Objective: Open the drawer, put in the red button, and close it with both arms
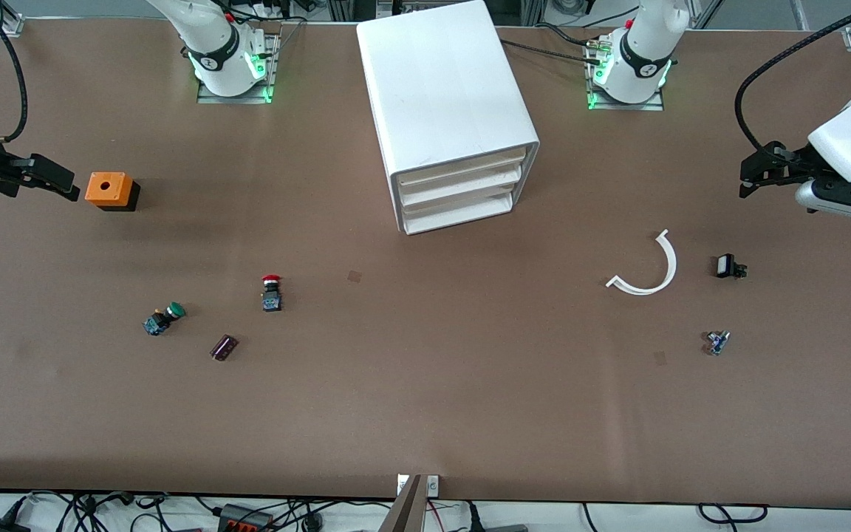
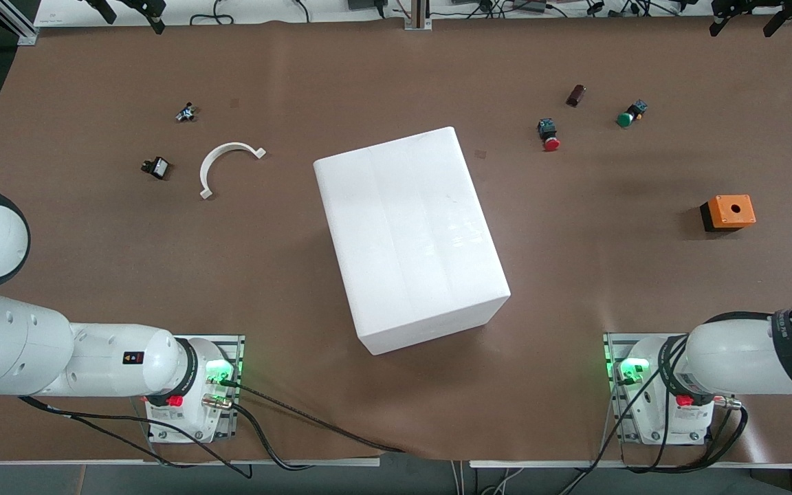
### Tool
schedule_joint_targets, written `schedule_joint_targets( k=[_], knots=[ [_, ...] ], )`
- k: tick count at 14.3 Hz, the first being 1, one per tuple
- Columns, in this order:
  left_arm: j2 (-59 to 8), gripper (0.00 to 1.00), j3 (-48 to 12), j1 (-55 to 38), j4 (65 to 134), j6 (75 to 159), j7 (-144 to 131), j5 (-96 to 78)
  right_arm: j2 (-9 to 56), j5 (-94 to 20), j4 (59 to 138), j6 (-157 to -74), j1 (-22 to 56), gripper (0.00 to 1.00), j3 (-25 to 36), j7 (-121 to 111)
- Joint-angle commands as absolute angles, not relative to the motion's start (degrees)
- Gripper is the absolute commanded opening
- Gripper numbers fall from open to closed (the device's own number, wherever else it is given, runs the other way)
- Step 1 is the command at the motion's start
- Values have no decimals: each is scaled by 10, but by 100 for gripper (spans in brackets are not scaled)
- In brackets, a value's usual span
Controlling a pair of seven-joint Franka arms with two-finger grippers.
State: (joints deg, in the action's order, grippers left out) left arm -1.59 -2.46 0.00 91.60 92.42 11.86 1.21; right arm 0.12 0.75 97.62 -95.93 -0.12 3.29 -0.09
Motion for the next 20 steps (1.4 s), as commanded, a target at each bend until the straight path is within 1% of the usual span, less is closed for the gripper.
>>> schedule_joint_targets(
  k=[1, 7, 11, 13, 16, 18, 20],
  knots=[
    [-31, 100, -25, 3, 891, 910, 122, 3, 4, 11, 967, -956, -12, 100, 23, -7],
    [-33, 100, -26, -3, 890, 908, 121, 7, 4, 11, 967, -956, -12, 100, 23, -6],
    [-33, 100, -26, -2, 890, 888, 118, 6, 4, 11, 968, -956, -11, 100, 23, -6],
    [-37, 100, -27, -5, 890, 848, 120, 3, 4, 11, 968, -956, -11, 100, 23, -5],
    [-54, 100, -29, -7, 890, 741, 125, -13, 4, 11, 967, -956, -11, 100, 23, -5],
    [-85, 100, -28, -4, 890, 665, 127, -102, 16, 10, 967, -961, -2, 100, 22, -4],
    [-105, 100, -28, -4, 891, 643, 127, -147, 22, 11, 967, -960, 13, 100, 23, 1]
  ],
)
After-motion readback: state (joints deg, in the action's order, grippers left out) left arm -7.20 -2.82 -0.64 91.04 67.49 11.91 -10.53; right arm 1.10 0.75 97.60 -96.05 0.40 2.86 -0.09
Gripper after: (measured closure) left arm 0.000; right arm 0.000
